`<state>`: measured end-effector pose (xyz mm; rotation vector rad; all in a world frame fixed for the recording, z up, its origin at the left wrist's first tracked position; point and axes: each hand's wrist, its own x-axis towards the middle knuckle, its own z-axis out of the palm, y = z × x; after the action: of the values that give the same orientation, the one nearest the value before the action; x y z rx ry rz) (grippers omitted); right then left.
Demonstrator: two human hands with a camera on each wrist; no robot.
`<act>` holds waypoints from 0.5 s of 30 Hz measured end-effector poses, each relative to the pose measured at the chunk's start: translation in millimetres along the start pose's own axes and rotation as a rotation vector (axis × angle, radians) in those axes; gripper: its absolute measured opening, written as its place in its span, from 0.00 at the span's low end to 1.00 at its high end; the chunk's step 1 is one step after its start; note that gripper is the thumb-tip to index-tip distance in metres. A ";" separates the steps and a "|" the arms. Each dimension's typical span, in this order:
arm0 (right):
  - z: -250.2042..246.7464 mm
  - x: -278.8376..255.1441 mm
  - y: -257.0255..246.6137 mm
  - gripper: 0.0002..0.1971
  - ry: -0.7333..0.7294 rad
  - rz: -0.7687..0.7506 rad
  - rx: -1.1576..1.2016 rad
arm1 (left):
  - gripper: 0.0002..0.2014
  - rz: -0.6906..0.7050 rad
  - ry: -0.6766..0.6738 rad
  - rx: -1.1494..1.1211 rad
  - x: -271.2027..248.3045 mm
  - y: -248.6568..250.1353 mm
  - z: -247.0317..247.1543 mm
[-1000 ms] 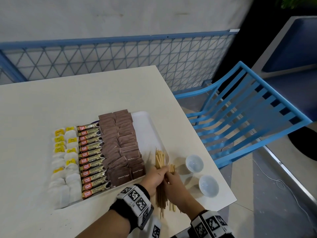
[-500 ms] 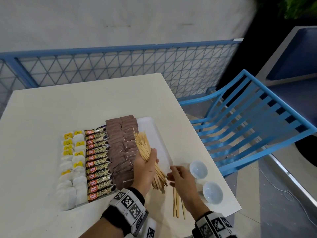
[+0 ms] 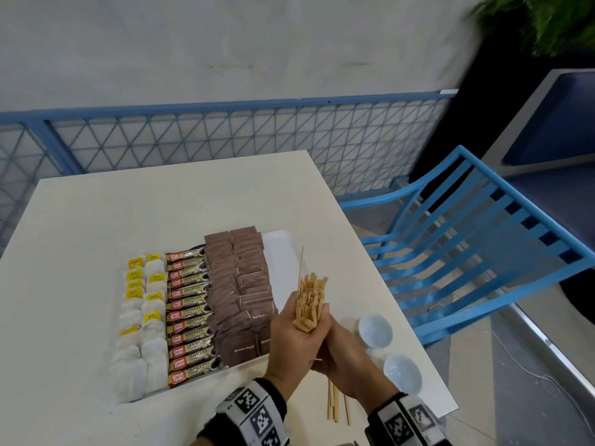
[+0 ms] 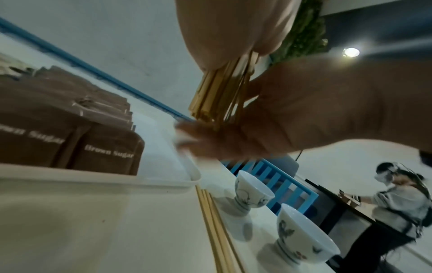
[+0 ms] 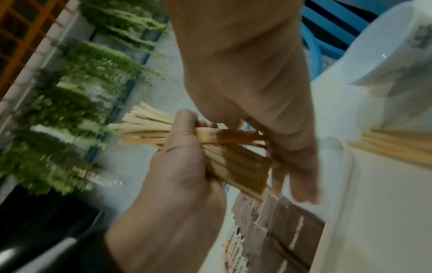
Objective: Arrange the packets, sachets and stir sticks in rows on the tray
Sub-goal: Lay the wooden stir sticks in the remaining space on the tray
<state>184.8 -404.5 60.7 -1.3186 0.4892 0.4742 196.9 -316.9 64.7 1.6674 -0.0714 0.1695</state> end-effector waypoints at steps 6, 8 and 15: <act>1.5 -17.7 -47.9 0.34 0.384 -0.574 -0.369 | 0.07 -0.024 -0.135 0.042 -2.1 -8.9 -18.5; 4.6 -29.5 -71.9 0.35 0.336 -0.814 -0.559 | 0.08 -0.039 -0.235 0.096 -4.7 -11.4 -23.2; 32.3 -27.9 -62.4 0.24 0.243 -1.045 -1.304 | 0.24 -0.157 -0.297 0.163 -3.3 18.3 -25.5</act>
<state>201.0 -385.8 132.2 -2.6300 -0.4849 -0.3695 189.2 -293.7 84.6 1.8427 -0.1531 -0.1966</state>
